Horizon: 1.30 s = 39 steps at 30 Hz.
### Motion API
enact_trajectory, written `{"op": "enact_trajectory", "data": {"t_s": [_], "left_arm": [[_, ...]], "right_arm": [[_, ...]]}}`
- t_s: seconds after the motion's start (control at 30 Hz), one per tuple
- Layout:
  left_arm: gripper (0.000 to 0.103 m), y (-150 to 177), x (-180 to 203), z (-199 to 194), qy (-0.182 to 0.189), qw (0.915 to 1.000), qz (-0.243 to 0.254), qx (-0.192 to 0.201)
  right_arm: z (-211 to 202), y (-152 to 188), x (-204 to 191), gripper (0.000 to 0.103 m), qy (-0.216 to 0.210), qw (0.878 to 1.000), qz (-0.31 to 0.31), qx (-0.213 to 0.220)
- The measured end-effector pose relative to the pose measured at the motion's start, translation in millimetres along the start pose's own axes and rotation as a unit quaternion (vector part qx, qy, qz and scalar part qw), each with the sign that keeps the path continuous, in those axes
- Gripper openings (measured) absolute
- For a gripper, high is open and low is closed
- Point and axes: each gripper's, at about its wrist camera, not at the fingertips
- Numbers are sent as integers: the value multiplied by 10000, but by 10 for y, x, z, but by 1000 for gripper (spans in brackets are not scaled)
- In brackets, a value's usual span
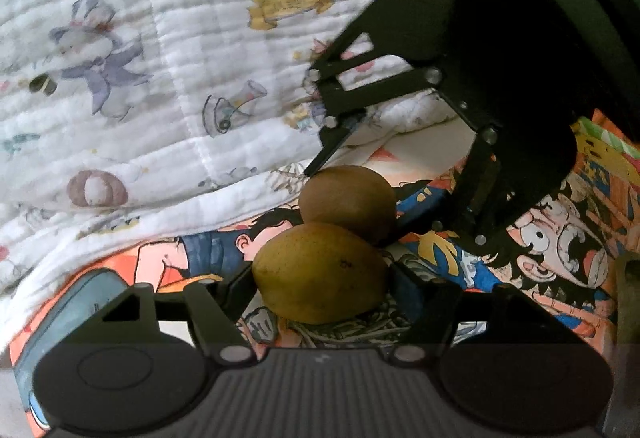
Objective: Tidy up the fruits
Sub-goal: 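Close right gripper on brown kiwi while left gripper closes on yellowish fruit, then lift and carry kiwi with right gripper while left gripper carries yellowish fruit to tray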
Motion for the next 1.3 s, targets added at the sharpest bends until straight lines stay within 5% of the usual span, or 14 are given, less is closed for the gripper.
{"op": "enact_trajectory", "data": {"t_s": [0.47, 0.87, 1.3], "left_arm": [[74, 110, -154, -139, -76, 9935, -1132, -47], [74, 182, -106, -409, -172, 9857, -1659, 257], [74, 240, 182, -891, -427, 9718, -2192, 760]], "right_arm": [[-13, 85, -314, 61, 933, 9896, 1095, 88], [-216, 91, -623, 61, 1657, 9568, 2370, 314], [-903, 158, -792, 61, 2060, 9224, 3173, 784]]}}
Point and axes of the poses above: each gripper's, at about its wrist camera, not at the fingertips, and z roughly the way its jaws point, x to its right, y to its underside, and after that the axes turned 11 degrees about -x, right-handed
